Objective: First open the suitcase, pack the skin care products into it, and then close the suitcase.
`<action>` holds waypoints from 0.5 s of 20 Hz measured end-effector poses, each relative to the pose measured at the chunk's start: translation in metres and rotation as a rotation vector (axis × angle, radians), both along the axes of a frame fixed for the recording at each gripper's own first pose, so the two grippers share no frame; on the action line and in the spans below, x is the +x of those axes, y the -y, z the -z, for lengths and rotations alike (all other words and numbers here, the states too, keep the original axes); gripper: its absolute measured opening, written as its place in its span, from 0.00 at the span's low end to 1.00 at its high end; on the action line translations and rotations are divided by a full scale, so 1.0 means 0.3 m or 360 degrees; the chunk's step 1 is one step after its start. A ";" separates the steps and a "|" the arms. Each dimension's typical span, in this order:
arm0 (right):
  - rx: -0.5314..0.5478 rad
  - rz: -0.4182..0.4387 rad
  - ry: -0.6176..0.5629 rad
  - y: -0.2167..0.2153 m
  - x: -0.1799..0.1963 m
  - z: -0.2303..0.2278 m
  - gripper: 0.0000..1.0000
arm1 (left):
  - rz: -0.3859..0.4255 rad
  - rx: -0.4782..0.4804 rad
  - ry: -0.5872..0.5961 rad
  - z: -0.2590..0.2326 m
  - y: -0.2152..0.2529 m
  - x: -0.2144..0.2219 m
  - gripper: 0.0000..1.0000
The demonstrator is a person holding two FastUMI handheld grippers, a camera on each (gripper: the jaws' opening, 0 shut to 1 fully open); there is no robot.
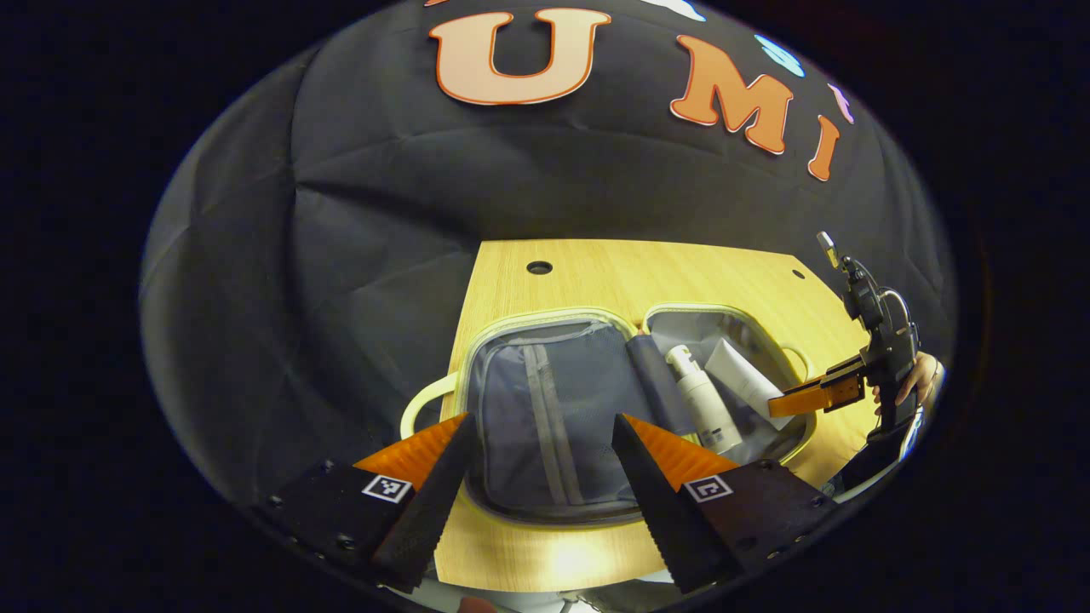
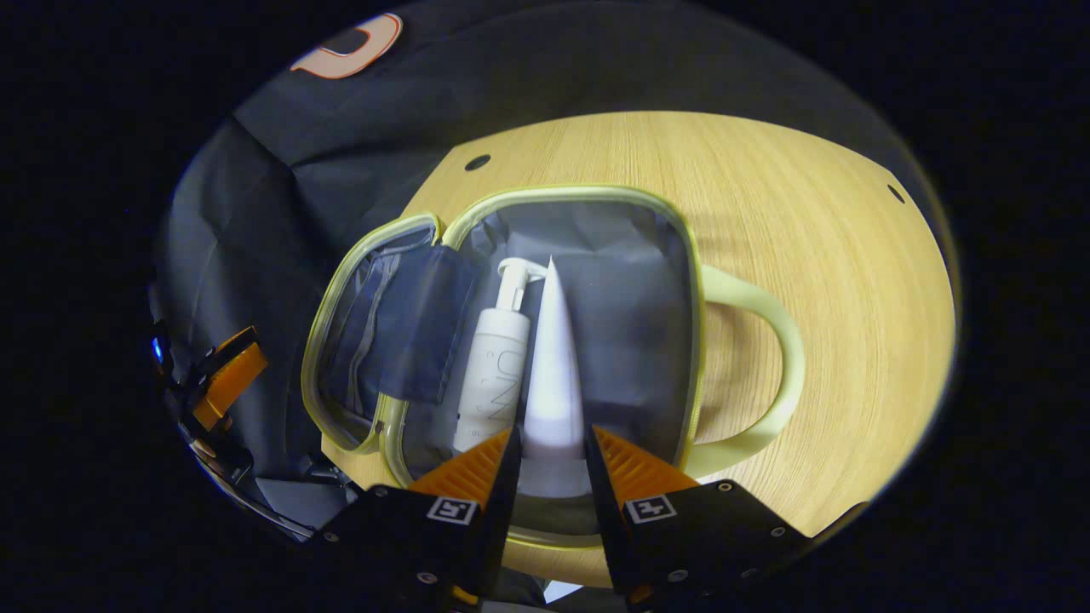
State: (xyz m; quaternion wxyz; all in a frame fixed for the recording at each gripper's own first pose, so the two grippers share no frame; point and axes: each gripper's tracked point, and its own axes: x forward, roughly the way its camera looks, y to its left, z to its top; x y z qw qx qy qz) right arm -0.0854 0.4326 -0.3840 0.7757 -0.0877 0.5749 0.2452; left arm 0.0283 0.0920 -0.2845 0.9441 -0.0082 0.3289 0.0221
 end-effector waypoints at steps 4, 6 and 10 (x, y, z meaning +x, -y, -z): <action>0.0066 0.0010 0.0045 -0.044 0.004 -0.034 0.89 | -0.0006 -0.0002 0.0005 -0.002 -0.017 0.007 1.00; 0.0058 0.0003 0.0076 -0.040 0.009 -0.046 0.95 | -0.0003 0.0010 0.0016 -0.008 -0.026 0.009 1.00; 0.0090 -0.0004 0.0126 -0.042 0.007 -0.087 0.95 | -0.0066 -0.0019 0.0032 0.006 -0.064 -0.004 1.00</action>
